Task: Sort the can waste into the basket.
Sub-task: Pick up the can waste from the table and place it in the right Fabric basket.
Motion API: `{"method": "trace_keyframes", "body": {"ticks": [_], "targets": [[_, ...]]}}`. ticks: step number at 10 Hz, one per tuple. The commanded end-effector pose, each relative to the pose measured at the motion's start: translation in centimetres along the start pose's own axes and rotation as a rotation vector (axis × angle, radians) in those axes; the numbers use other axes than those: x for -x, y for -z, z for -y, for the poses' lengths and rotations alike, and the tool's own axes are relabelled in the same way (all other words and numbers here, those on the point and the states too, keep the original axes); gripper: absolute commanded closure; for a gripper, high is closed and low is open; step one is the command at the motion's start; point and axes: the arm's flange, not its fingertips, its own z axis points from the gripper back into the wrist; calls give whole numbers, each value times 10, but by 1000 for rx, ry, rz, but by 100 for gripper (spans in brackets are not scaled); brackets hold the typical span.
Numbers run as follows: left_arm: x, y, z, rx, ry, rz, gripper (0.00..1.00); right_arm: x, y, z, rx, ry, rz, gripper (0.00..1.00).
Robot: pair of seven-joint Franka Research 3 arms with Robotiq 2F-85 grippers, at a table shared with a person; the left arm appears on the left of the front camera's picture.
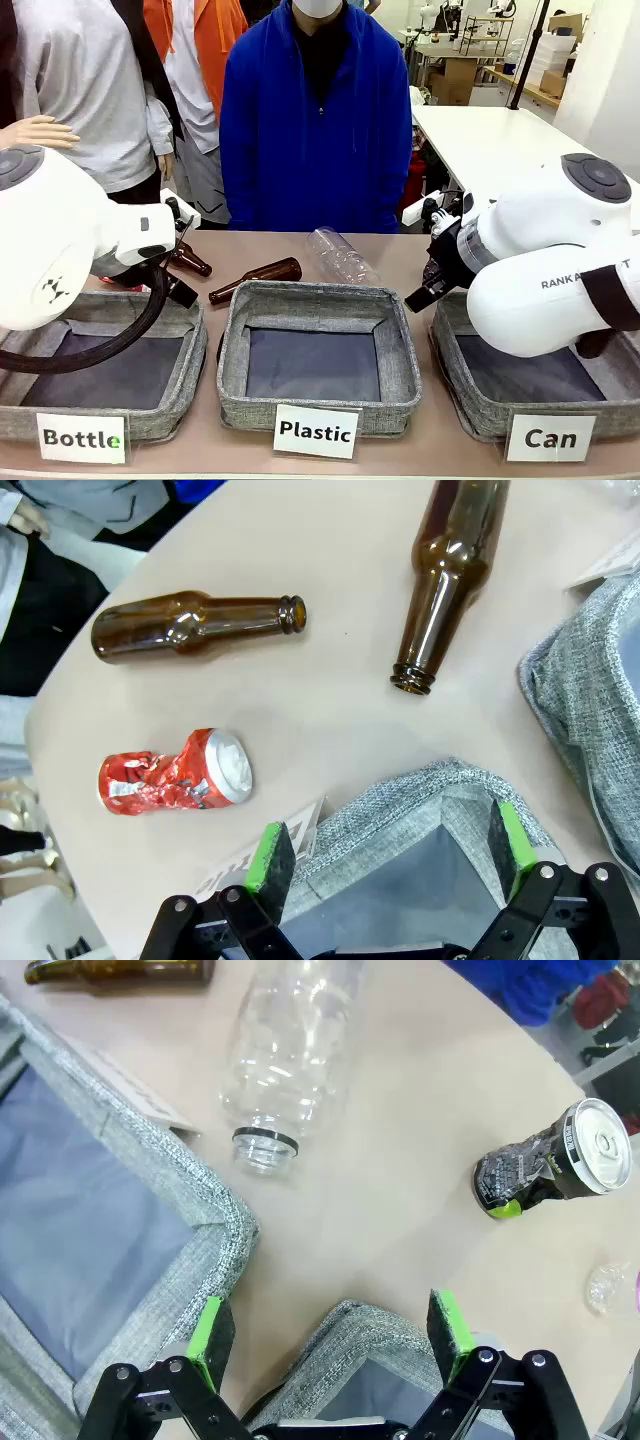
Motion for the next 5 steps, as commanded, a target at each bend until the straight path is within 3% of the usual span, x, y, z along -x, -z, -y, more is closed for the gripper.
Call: {"method": "trace_keyframes", "body": {"ticks": [1, 5], "targets": [[0, 0, 0, 0, 0, 0, 0, 0, 0, 0, 0, 0, 0, 0], [0, 0, 0, 0, 0, 0, 0, 0, 0, 0, 0, 0, 0, 0]]}}
